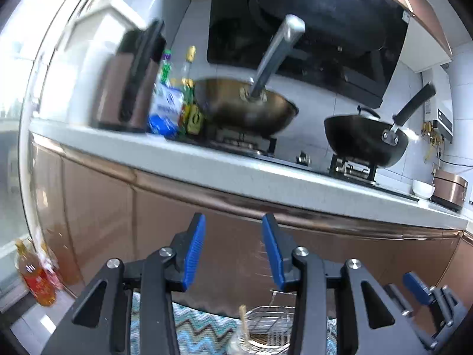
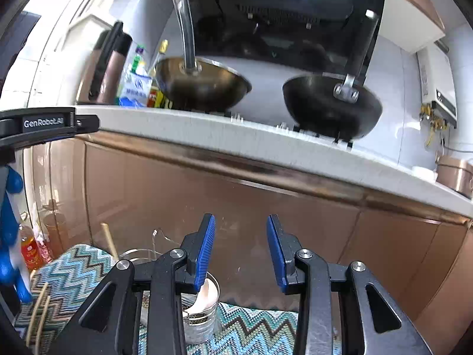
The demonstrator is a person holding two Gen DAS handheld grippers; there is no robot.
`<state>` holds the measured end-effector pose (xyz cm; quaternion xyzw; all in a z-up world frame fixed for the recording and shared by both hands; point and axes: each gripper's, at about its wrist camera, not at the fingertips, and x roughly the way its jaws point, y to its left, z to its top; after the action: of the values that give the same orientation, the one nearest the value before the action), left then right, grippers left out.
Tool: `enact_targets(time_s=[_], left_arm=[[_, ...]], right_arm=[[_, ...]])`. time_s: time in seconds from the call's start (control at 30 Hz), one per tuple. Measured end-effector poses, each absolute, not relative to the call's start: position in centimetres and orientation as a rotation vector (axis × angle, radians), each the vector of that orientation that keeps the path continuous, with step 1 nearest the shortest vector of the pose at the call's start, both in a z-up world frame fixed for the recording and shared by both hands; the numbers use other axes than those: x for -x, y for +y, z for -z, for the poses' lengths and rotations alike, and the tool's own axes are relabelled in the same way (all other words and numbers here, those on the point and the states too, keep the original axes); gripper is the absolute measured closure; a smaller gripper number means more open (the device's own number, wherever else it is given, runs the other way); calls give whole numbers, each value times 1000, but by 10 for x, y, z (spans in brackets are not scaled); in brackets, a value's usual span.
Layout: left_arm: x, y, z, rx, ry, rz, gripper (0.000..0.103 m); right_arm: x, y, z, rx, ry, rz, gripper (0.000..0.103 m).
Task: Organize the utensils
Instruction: 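Open both tools to drop the chopstick and spoon into the holder, then move both tools back down toward the loose chopsticks and spoons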
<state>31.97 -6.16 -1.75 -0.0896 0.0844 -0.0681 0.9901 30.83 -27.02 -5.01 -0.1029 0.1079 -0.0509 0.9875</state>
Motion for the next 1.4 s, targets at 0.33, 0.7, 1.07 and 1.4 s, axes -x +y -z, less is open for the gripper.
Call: enact_targets(time_s=[0.33, 0.7, 1.07, 1.4], left_arm=[[-234, 13, -42, 139, 185, 70, 48], [-176, 71, -30, 190, 351, 97, 42], [-215, 52, 61, 221, 732, 232, 42], [-261, 6, 141, 218, 984, 331, 43]], right_arm=[[-205, -254, -16, 198, 140, 54, 59], [-123, -260, -32, 137, 142, 22, 52], [-118, -283, 16, 72, 318, -1, 52], [-146, -311, 77, -9, 504, -18, 52]])
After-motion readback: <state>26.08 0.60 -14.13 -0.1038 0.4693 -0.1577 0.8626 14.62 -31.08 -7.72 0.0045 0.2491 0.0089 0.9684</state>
